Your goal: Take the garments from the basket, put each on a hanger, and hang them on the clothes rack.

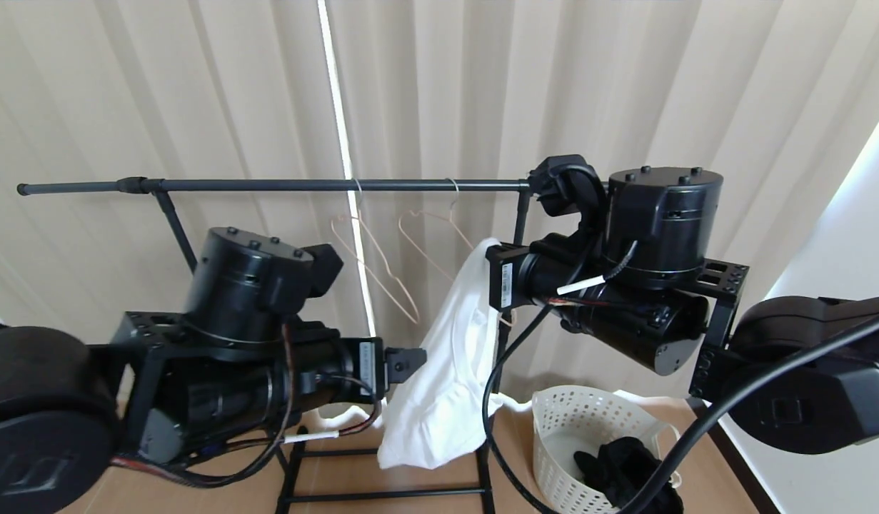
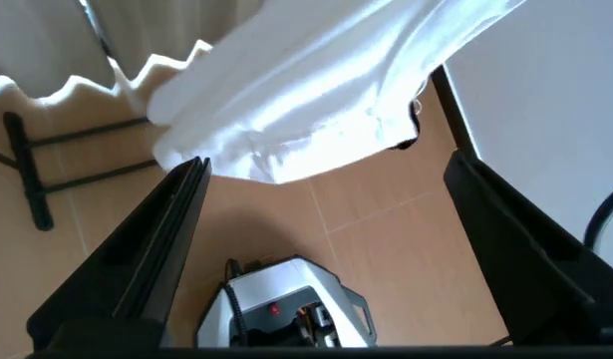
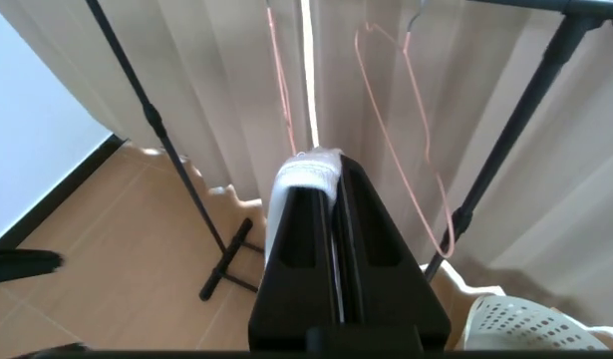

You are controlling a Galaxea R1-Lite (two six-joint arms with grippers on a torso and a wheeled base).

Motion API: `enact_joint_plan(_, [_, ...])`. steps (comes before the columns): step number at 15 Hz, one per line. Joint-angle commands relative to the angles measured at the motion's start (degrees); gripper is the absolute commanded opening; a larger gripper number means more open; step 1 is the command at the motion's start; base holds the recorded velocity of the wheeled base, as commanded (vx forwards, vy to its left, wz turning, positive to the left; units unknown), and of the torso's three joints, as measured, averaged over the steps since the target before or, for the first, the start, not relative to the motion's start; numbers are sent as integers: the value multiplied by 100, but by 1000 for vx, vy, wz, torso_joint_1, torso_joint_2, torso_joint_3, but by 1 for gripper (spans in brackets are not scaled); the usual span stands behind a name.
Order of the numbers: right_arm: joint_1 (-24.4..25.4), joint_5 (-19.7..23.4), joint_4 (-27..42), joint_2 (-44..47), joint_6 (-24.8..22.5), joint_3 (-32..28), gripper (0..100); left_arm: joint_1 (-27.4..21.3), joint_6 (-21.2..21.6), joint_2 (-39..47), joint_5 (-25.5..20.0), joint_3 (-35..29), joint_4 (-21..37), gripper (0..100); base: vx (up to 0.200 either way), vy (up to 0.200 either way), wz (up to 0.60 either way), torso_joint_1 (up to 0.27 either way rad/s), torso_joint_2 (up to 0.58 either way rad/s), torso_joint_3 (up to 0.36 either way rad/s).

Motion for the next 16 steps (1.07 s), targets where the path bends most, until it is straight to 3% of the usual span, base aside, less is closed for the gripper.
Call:
enact_joint_plan(1, [87,-1,-7,112,4,-34,0,-214,-128,947,14,-512,-182,100,0,0,0,0,0,0])
enact_joint_plan(5, [96,-107,-25,103,4,-25,0,-408,-216,1492,23,-960,-516,100,0,0,0,0,0,0])
enact_joint_plan(9, [87,-168,-16,-222,-5,63,0,-425,-339,2072,928,-1716,-489,100,0,0,0,0,0,0])
enact_joint_plan(16, [69,-159,45,-917,-154,300,0,-452,-365,2020,1517,-1286,-401,100,0,0,0,0,0,0])
